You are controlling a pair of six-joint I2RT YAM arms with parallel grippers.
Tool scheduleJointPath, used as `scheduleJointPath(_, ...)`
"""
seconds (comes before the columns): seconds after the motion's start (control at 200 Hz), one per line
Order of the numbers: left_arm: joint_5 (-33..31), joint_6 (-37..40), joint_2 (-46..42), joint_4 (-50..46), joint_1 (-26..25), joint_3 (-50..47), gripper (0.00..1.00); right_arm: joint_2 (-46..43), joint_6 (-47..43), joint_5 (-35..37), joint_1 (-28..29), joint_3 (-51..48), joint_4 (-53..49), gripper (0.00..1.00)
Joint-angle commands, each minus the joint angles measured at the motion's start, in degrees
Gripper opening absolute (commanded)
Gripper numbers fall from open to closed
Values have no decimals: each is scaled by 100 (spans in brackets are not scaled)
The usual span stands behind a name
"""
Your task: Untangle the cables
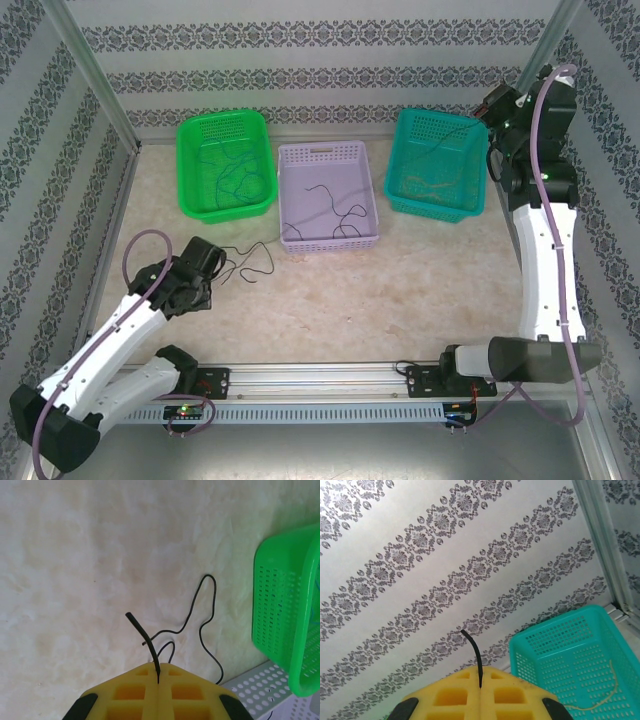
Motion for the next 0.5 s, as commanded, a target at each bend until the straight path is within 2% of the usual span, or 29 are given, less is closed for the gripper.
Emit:
scheduleJointPath(0.0, -54, 56, -69, -344, 68, -89, 0, 211, 398, -493, -24, 307, 385, 0)
scheduleJointPath(0.075, -58, 355, 51, -89, 72, 37, 0, 402, 466, -831, 16, 402, 505, 0)
scheduleJointPath(0.15, 35, 1090, 427, 439, 68, 369, 0, 694, 336, -1240, 128, 707, 557, 0)
scheduleJointPath(0.295, 649, 2742, 1647, 1684, -57, 1405, 0, 1408, 50, -1746, 565, 1470, 624, 0)
scheduleJointPath(0.405, 727, 3568, 2636, 1970, -324, 2491, 0, 2209, -21, -2086, 878, 2339, 607, 0)
scheduleJointPath(0.495, 917, 3894, 3396, 2221, -438, 3166, 0, 2892, -194, -2189, 1165, 3180, 332, 0)
